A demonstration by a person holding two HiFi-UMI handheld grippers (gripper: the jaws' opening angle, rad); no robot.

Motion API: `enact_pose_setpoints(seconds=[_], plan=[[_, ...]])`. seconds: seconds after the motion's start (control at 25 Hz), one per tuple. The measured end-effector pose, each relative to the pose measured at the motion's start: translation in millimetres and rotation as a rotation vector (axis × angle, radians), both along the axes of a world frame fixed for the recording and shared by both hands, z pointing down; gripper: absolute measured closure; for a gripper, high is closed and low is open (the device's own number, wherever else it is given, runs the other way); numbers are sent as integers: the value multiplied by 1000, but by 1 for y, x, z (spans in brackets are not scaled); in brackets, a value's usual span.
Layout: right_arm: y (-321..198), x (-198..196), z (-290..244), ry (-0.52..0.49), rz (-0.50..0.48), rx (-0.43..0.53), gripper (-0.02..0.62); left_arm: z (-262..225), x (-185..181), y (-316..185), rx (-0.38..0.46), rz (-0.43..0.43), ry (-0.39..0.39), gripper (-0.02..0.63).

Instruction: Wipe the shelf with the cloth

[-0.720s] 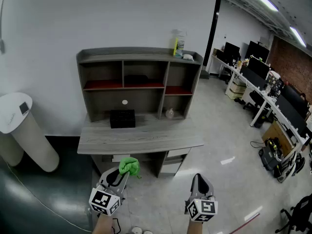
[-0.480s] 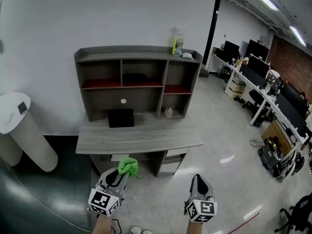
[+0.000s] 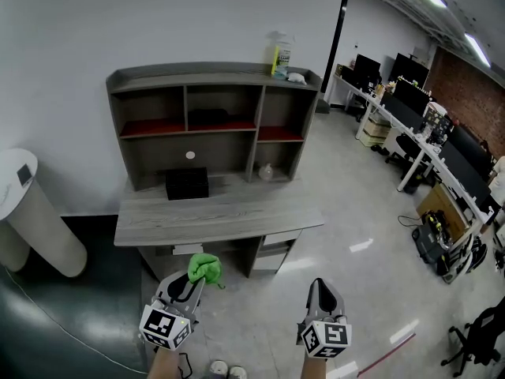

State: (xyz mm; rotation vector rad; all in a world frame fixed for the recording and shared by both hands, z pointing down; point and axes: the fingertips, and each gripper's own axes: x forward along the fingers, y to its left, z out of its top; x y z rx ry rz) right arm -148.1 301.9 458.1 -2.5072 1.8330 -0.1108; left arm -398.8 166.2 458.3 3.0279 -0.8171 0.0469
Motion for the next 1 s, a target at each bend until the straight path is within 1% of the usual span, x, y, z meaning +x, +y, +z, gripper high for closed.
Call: enact_pose_setpoints(seconds=[0.24, 0.4, 0.56, 0.8, 0.92, 1.0], plan=[[-11, -2, -1, 17, 38, 9, 586, -1, -5, -16, 7, 15, 27, 518], [-17, -7, -5, 25, 47, 16, 586, -3, -10, -24, 15, 22, 24, 518], [-24, 3, -12, 31, 76, 30, 586, -5, -6, -35, 15, 33, 37, 518], [-52, 32, -13, 40, 81, 46, 586, -4, 23, -58, 23, 42, 47, 518], [-77, 55, -14, 50, 65, 62, 586, -4, 46, -77, 35, 36, 50, 518], [-100, 77, -13, 53, 50, 76, 586, -2, 67, -94, 46, 28, 48, 518]])
